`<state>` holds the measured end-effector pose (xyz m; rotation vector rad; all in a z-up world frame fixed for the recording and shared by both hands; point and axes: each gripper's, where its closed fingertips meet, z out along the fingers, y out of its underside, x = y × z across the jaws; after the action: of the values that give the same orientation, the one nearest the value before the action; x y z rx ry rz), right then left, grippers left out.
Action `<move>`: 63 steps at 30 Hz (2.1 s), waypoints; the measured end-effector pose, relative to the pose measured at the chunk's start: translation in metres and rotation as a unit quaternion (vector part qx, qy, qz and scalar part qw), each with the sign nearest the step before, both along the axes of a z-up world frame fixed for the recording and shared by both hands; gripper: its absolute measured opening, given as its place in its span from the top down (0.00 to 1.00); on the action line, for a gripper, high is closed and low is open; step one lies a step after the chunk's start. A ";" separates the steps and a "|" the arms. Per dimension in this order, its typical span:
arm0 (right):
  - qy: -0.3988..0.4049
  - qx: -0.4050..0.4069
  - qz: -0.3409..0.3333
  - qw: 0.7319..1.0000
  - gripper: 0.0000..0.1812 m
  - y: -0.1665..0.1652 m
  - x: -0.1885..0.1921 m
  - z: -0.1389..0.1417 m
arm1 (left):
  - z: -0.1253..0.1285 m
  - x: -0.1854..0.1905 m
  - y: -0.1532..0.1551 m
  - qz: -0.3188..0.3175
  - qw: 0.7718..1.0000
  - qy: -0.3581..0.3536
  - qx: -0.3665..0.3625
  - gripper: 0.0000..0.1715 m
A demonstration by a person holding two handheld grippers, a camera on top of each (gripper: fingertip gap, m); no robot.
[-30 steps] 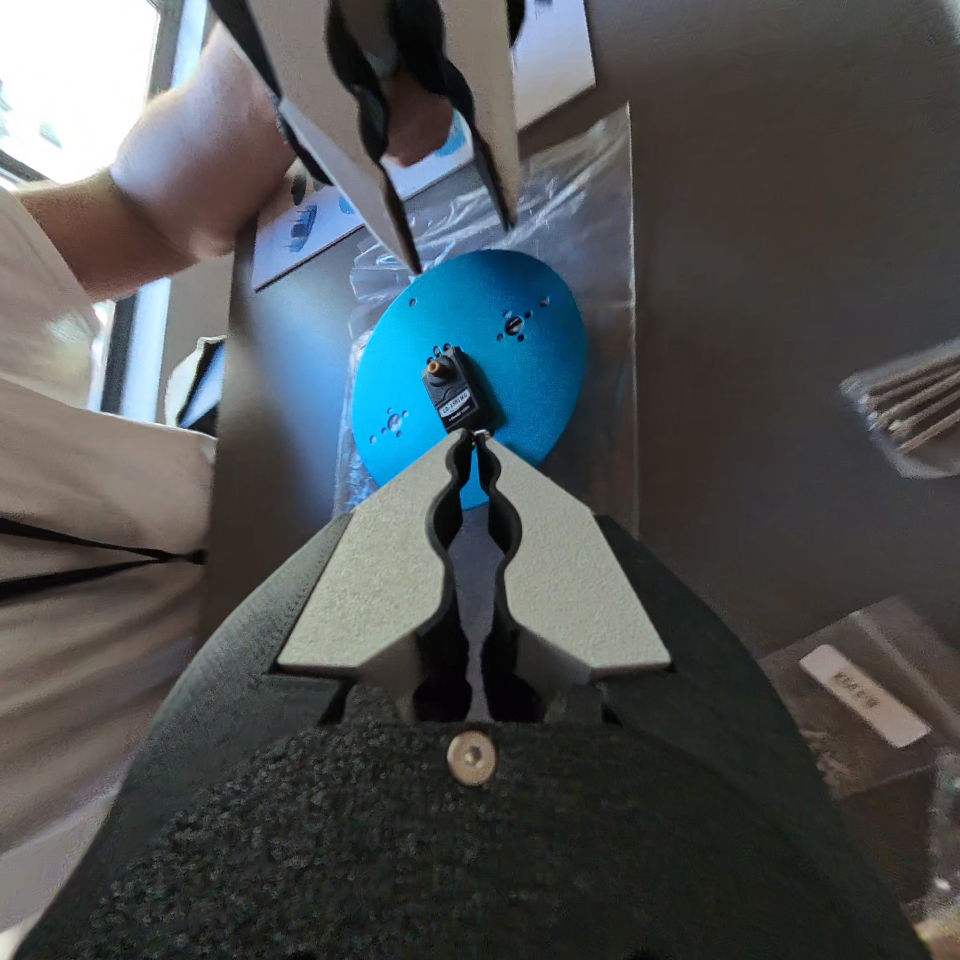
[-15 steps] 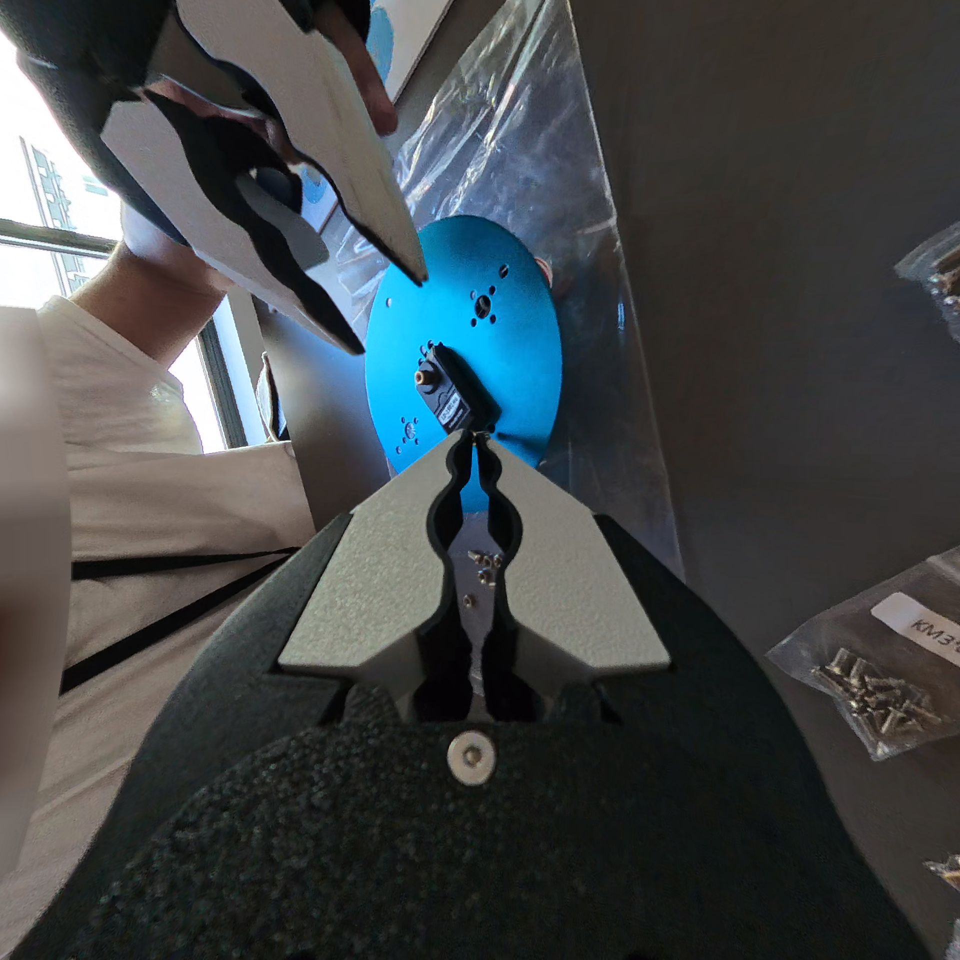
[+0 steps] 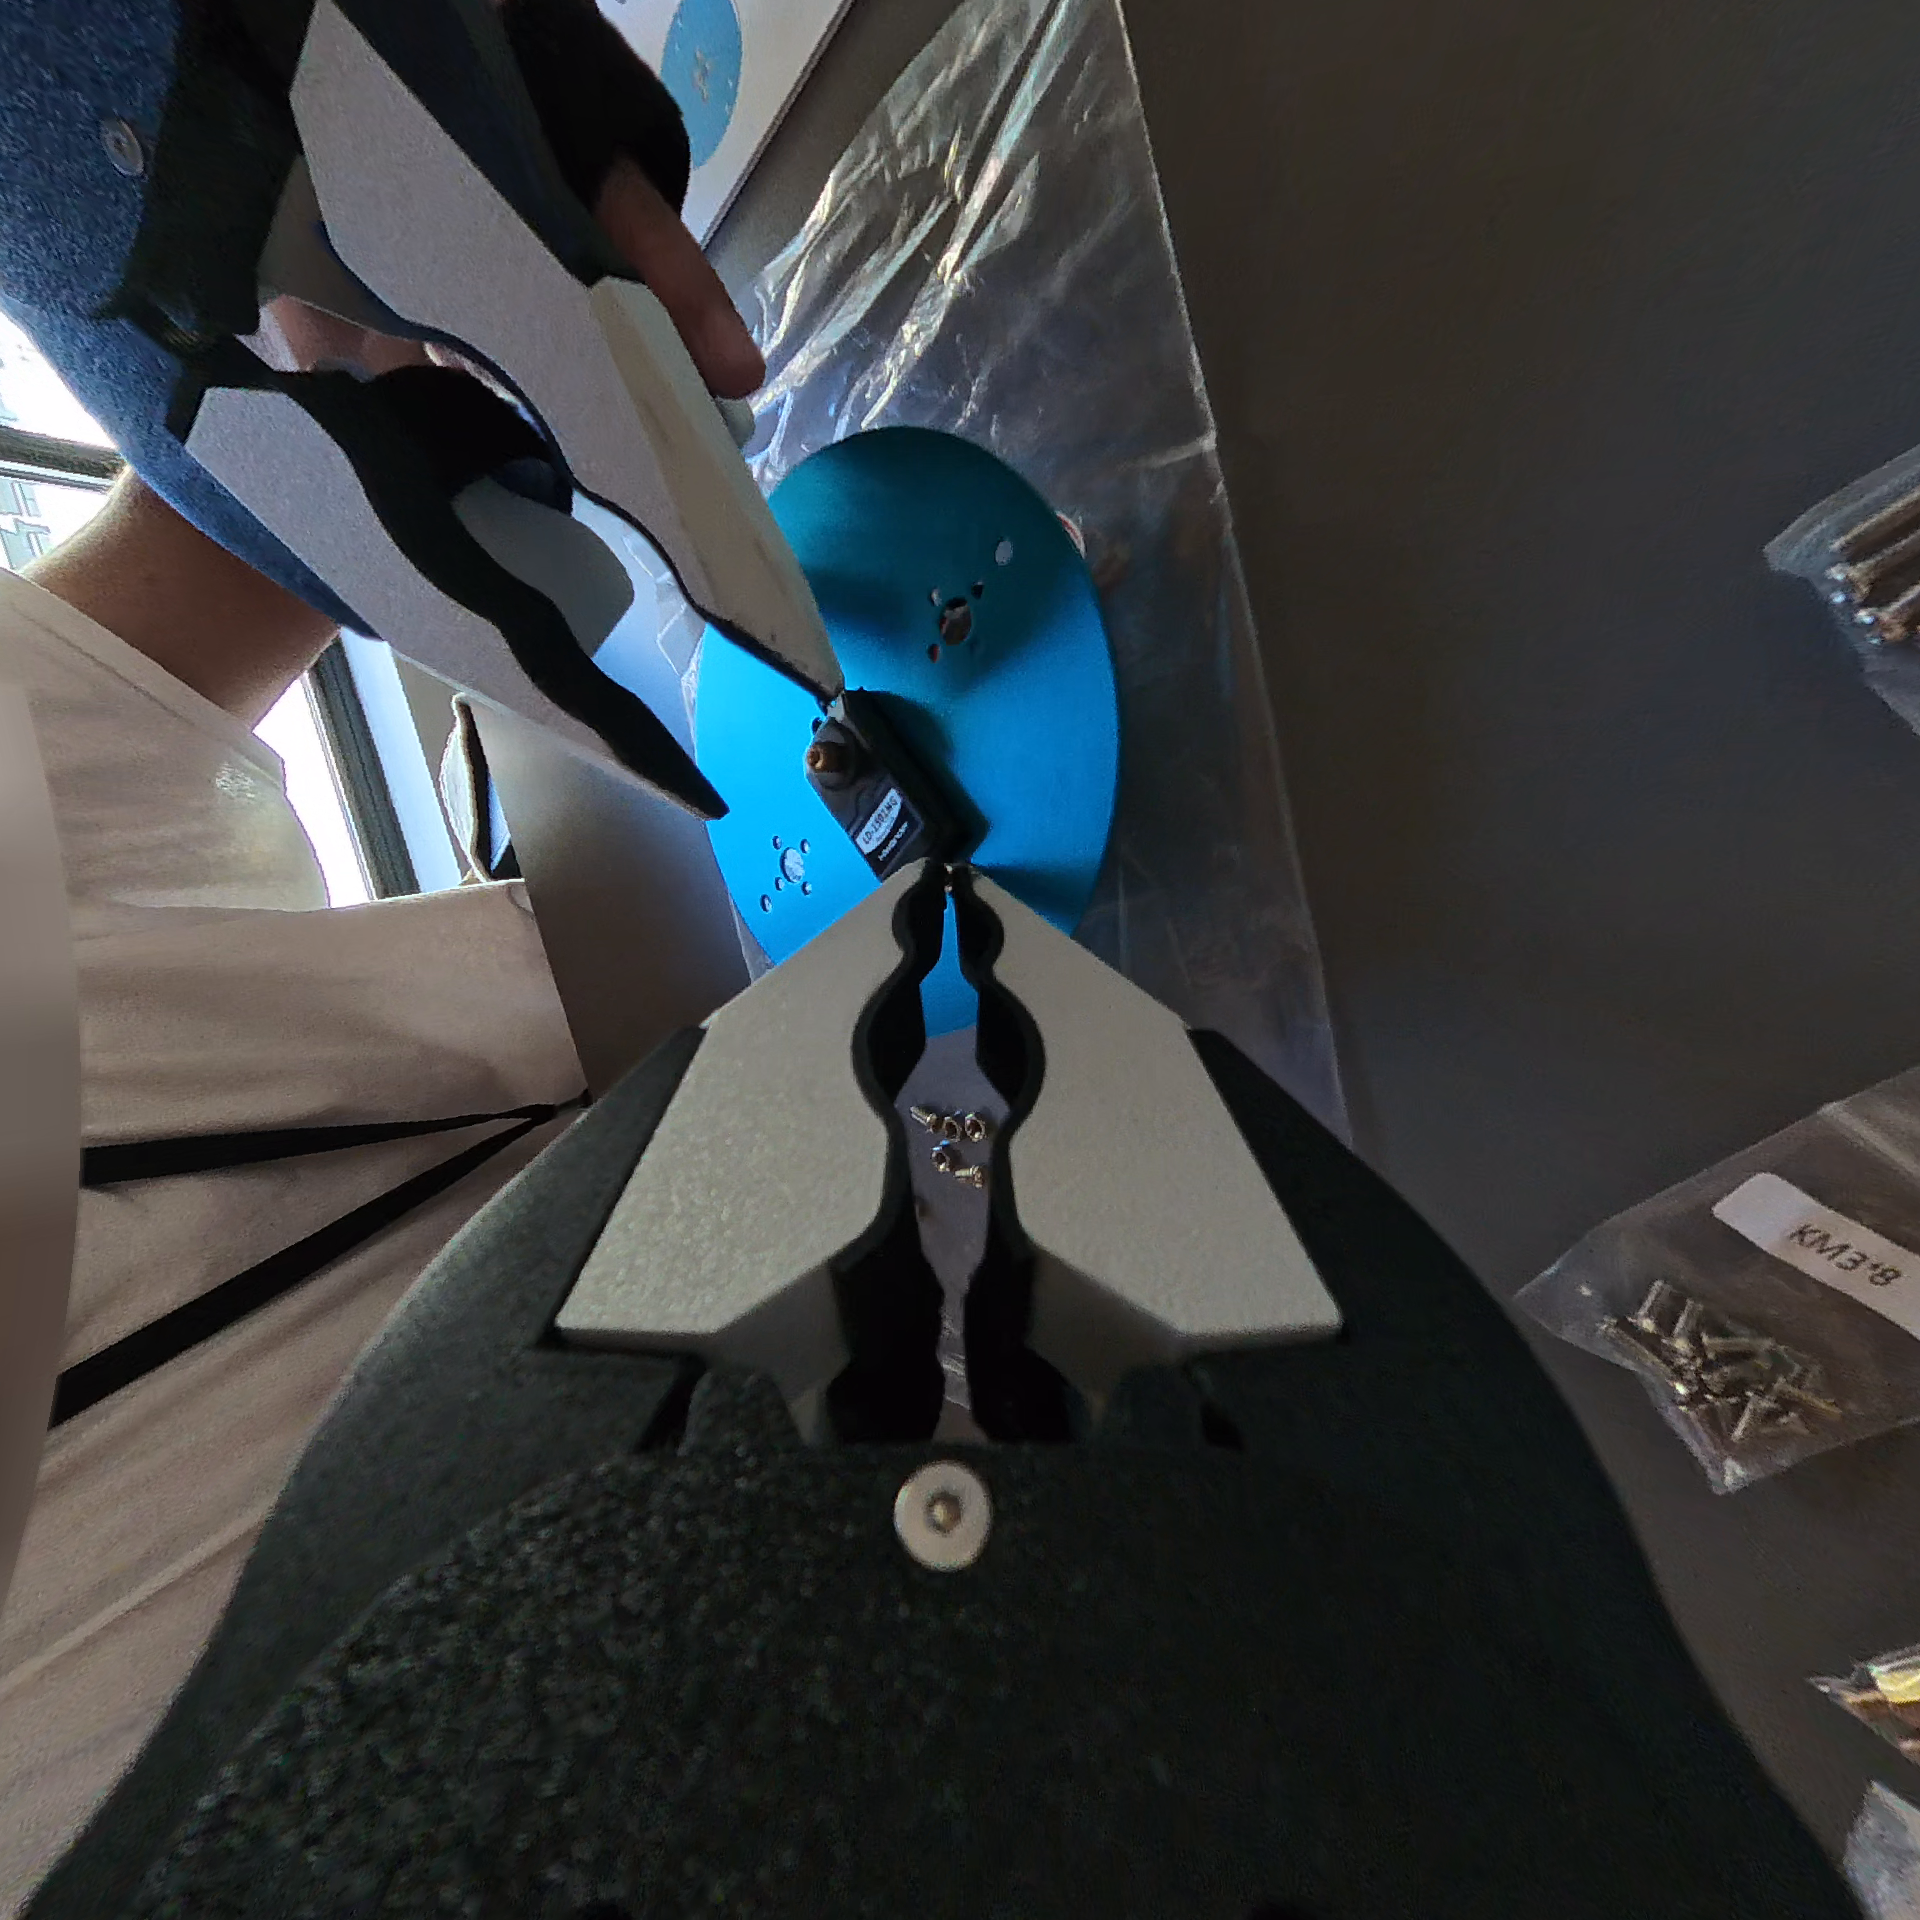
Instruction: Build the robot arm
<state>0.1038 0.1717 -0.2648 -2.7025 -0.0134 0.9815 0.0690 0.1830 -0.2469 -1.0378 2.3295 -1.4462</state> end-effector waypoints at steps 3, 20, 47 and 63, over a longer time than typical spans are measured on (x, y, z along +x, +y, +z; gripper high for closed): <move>-0.011 -0.002 0.001 1.000 1.00 0.000 0.000 -0.003 | -0.002 0.000 0.000 0.001 1.000 0.001 0.006 0.81; -0.072 0.075 0.054 0.993 1.00 0.004 0.004 0.011 | -0.004 0.001 0.001 0.003 1.000 -0.001 0.011 0.81; -0.065 0.291 -0.086 0.951 0.75 -0.038 -0.004 0.002 | 0.001 0.005 0.000 0.010 0.993 -0.080 0.083 0.89; -0.103 0.272 -0.064 0.955 0.76 -0.044 -0.005 -0.012 | -0.017 0.019 -0.009 0.066 0.991 -0.022 0.118 0.83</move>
<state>0.0984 0.1281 -0.2765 -2.2458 -0.1266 0.5502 0.0877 0.1740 -0.2643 -1.0581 2.2837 -1.1035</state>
